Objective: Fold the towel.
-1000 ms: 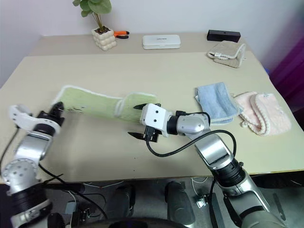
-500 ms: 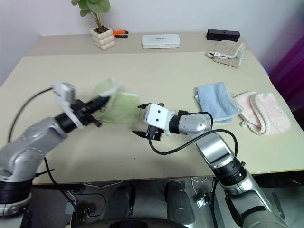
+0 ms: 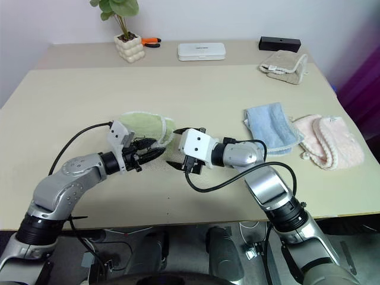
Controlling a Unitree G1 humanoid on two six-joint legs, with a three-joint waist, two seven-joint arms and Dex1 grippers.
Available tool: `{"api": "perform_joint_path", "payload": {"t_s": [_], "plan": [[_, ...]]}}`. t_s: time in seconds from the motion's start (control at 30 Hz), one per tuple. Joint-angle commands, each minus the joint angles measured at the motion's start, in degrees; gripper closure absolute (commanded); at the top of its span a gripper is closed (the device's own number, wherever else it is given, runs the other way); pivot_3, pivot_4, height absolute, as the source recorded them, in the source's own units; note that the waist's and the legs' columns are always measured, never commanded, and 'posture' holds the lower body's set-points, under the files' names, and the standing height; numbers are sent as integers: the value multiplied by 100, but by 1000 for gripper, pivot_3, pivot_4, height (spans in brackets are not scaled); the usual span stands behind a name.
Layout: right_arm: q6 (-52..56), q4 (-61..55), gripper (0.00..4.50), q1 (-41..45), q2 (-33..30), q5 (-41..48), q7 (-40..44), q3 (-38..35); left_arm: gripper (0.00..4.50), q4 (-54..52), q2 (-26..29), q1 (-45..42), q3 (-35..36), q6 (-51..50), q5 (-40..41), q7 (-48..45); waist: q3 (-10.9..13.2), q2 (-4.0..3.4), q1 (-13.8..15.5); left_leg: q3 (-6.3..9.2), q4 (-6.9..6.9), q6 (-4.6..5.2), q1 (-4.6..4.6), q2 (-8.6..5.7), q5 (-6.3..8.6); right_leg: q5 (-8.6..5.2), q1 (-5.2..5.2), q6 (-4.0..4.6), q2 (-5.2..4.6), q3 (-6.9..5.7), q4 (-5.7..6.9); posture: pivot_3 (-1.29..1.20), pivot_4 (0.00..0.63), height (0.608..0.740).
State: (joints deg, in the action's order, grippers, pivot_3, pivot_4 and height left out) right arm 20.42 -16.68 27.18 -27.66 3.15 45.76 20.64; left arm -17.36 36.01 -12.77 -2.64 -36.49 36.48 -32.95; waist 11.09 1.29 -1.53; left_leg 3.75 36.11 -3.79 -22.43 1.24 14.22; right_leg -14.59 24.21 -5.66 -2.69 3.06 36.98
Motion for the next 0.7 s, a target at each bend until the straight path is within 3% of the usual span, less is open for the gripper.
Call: {"api": "perform_joint_path", "payload": {"t_s": [0.03,0.13,0.2,0.3,0.33,0.47,0.57,0.7], "plan": [[115,5,690,124,84,164,-38,-280,519,-586,422,516,807,-225,459,-422,1,0,-38,1,0,0,-1,1,0,0,2,0,0,0,2,0,150,737],[264,11,1955,168,201,329,-52,-389,519,-891,555,1051,1596,-343,1088,-688,2,-1,-86,1,-1,0,-1,3,0,0,3,1,0,-1,2,0,150,737],[353,54,3037,245,373,382,-132,-405,1177,-787,348,1040,2133,-348,1379,-334,2,-1,-80,1,0,0,-1,4,0,-1,3,2,0,-1,4,0,150,737],[477,267,4454,469,778,354,-376,-370,2392,-590,118,716,2142,-84,710,426,2,-1,-66,3,6,0,-1,4,0,0,1,3,1,-4,9,0,150,737],[513,408,4500,577,943,329,-457,-335,2913,-499,84,606,1984,12,344,647,1,0,-68,3,7,0,0,3,0,1,-2,3,1,-3,9,0,150,737],[538,1014,4500,890,1435,243,-689,-260,2913,-261,-92,376,1584,260,-386,969,1,0,-85,2,2,-1,0,2,0,3,0,1,1,-3,8,0,150,737],[435,2103,4500,1182,1999,88,-1038,-182,2913,251,-212,280,952,768,-1138,874,1,-1,-93,1,-1,-1,2,2,0,3,2,1,1,-3,12,0,150,737],[367,2839,4500,1181,2356,-63,-1147,-26,2913,859,-469,165,771,1098,-1474,844,1,-2,-96,0,-5,-1,-2,3,0,5,10,4,1,-3,12,0,150,737]]}}
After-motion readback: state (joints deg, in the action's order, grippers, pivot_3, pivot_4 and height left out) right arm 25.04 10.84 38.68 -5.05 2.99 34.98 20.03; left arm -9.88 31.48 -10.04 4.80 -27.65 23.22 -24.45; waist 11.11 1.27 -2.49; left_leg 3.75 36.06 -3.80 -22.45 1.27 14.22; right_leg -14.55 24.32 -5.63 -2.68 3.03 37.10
